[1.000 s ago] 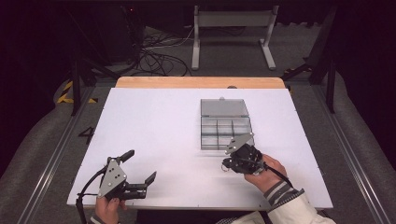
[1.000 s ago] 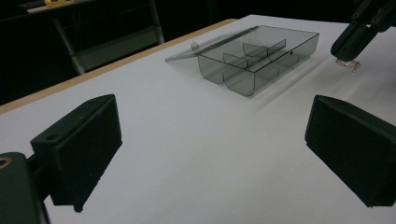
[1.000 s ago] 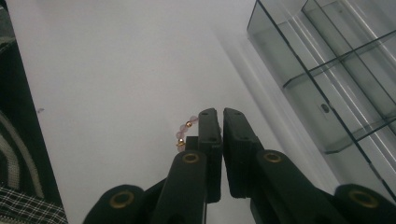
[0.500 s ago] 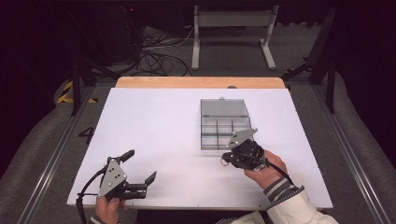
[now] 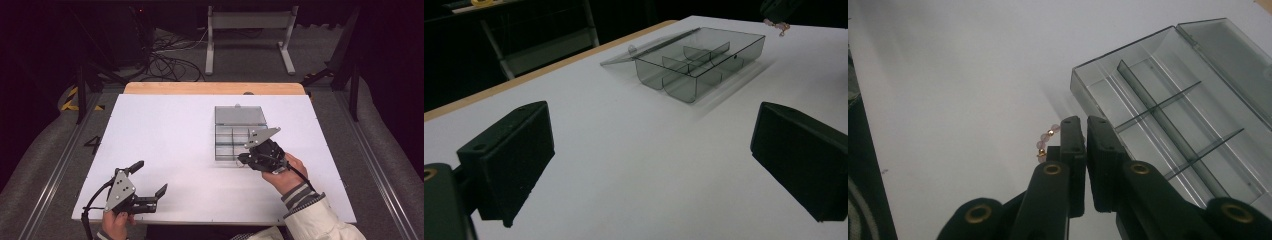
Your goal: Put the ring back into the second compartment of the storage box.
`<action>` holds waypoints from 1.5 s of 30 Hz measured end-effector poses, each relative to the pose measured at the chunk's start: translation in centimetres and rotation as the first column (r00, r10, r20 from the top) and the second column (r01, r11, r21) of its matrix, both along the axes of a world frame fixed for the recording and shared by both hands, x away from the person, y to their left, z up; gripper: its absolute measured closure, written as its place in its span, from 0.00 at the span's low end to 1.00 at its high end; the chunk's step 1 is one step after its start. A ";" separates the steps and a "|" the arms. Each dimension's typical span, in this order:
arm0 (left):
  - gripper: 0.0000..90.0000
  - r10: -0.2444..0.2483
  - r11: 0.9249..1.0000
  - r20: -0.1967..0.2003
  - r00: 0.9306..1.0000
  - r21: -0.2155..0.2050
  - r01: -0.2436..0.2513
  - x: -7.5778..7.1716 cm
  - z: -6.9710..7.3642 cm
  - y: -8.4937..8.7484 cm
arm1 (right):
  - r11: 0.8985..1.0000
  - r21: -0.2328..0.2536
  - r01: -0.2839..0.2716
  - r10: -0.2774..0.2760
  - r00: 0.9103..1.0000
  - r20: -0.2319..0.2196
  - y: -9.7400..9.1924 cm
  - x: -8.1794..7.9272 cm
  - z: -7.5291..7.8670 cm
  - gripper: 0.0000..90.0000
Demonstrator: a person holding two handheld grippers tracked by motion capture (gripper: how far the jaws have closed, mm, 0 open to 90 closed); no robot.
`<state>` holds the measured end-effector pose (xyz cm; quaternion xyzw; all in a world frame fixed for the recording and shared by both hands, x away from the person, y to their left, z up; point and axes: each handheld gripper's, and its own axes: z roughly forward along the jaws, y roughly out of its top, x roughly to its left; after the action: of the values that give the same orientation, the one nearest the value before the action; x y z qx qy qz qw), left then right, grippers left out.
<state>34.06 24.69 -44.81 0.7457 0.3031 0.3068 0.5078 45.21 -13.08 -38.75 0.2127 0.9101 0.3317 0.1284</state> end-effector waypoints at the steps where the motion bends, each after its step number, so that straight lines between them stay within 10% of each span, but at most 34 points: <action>1: 0.05 -0.001 1.000 0.001 1.000 0.000 0.001 0.0 0.0 0.0 | 1.000 -0.002 0.006 -0.006 1.000 0.005 0.0 0.1 0.1 0.96; 45: 0.05 -0.007 1.000 -0.003 1.000 0.004 0.007 0.0 0.0 0.1 | 0.981 -0.028 0.192 -0.193 0.981 -0.026 1.9 6.7 1.2 0.96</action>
<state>34.07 24.78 -44.78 0.7482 0.3006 0.3044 0.5071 51.94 -11.22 -37.55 0.3028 0.8911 0.3033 0.1495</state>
